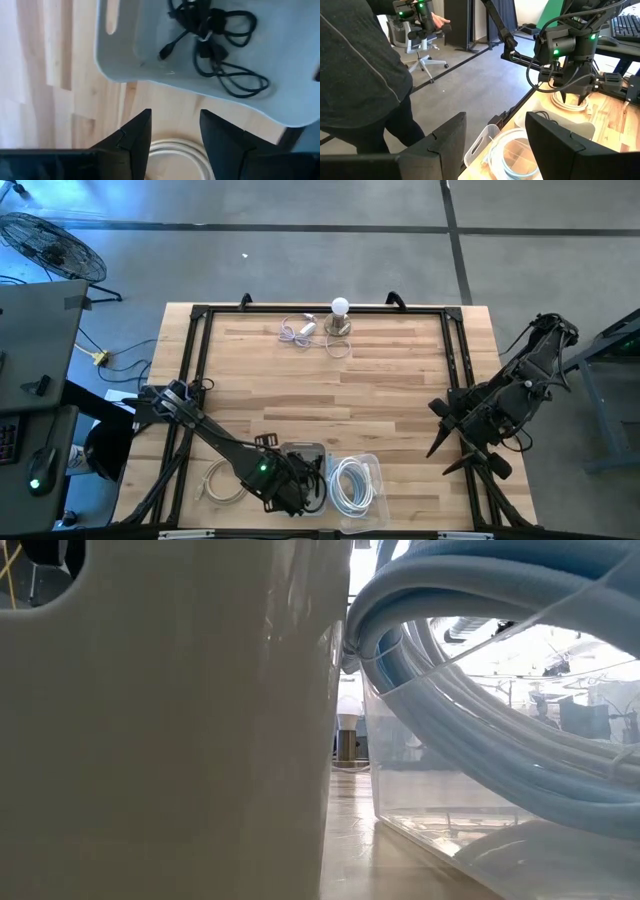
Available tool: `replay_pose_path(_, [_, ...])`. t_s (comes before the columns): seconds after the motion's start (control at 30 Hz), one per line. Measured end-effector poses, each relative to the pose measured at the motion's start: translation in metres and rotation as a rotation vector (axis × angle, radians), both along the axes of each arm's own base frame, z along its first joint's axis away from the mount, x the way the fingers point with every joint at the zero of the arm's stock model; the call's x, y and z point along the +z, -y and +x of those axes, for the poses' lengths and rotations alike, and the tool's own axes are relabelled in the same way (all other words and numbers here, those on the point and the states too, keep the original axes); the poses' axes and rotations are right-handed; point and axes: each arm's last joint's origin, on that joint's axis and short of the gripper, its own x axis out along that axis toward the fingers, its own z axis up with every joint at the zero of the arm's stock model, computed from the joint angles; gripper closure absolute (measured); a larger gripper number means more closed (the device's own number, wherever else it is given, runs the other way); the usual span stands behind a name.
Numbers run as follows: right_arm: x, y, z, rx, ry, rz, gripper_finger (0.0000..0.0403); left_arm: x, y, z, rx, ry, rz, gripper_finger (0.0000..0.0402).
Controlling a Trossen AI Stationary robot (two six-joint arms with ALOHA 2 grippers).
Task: Pick & Place USB Port
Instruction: Put the gray HDMI cable into the transparent bin
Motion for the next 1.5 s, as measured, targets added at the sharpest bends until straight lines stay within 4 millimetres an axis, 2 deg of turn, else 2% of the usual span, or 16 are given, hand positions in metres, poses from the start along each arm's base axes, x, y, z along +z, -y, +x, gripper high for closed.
replay_pose_path(0.13, [0.0, 0.0, 0.0, -0.001, -0.004, -0.001, 0.0206, 0.0, -0.005, -0.005, 0.056, -0.032, 0.064, 0.0212])
replay_pose_path(0.3, [0.0, 0.0, 0.0, -0.001, -0.005, -0.002, 0.0206, 0.0, -0.007, -0.009, 0.158, -0.047, 0.092, 0.0155])
replay_pose_path(0.43, [-0.002, 0.0, 0.0, -0.001, -0.012, -0.008, 0.0206, 0.0, -0.007, -0.009, 0.164, -0.056, 0.077, 0.0112])
replay_pose_path(0.57, [-0.012, -0.002, 0.002, -0.002, -0.025, -0.015, 0.0206, -0.001, -0.006, -0.007, 0.155, -0.043, 0.06, 0.0089])
replay_pose_path(0.7, [-0.023, -0.005, 0.005, -0.002, -0.032, -0.023, 0.0206, -0.001, -0.004, -0.008, 0.212, -0.074, 0.004, 0.0085])
replay_pose_path(0.9, [-0.022, -0.006, 0.006, 0.001, -0.002, -0.009, 0.0206, -0.001, 0.003, -0.014, 0.417, -0.219, -0.145, 0.0085])
replay_pose_path(1.23, [-0.022, -0.006, 0.006, 0.01, 0.011, -0.017, 0.0206, -0.001, 0.025, -0.029, 0.6, -0.209, -0.15, 0.0085])
replay_pose_path(1.5, [-0.021, -0.006, 0.005, 0.009, -0.007, 0.003, 0.0206, -0.001, 0.05, -0.052, 0.69, -0.214, -0.145, 0.0085])
